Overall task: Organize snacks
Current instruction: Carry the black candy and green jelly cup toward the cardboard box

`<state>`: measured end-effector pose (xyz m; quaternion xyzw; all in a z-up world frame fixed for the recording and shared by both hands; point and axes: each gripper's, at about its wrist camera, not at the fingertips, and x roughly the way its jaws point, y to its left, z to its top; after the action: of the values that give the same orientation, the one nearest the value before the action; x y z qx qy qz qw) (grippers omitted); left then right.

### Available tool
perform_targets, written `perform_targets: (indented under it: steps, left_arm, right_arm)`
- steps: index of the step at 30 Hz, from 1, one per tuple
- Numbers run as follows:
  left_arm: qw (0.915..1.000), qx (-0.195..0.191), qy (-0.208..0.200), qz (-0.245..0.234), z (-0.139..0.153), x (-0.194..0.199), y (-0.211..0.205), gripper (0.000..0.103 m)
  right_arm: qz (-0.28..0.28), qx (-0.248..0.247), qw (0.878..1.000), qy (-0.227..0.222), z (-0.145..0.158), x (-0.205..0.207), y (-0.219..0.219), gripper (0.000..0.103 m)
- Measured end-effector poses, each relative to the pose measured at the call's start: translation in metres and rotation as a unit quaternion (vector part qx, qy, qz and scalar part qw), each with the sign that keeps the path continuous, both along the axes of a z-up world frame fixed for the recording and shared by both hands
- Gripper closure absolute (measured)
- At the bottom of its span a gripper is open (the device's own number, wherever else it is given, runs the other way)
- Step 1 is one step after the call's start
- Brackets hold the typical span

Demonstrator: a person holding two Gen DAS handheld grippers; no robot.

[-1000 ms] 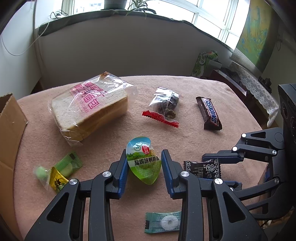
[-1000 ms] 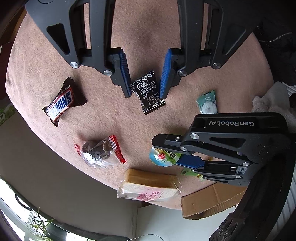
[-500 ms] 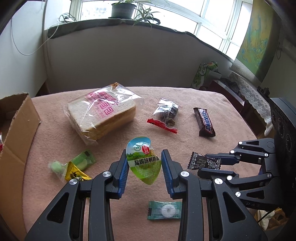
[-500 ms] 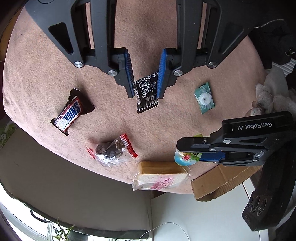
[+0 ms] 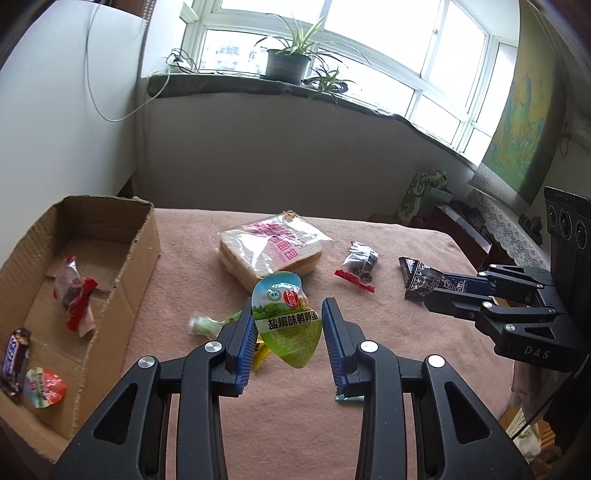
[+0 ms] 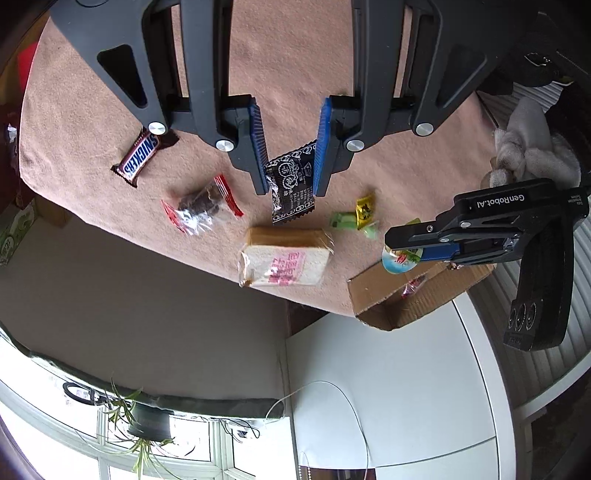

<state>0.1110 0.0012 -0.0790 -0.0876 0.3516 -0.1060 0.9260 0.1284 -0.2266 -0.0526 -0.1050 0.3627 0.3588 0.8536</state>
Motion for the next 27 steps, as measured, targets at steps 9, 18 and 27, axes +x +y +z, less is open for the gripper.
perform_targets:
  steps: [9,18,27]
  left_arm:
    - [0.9974,-0.008,-0.018,0.07,0.011,-0.036,0.06,0.07]
    - [0.9915,-0.004,-0.023,0.128,0.012,-0.056,0.113,0.07]
    - [0.9879,0.005,-0.017,0.154,0.008,-0.063,0.142,0.07]
  right_arm:
    - [0.04,0.02,0.999,-0.017,0.025,0.006,0.061,0.078]
    - [0.081,0.031,0.996,-0.015,0.035,0.011,0.128,0.078]
    - [0.107,0.024,0.994,-0.006,0.029,0.029,0.19,0.078]
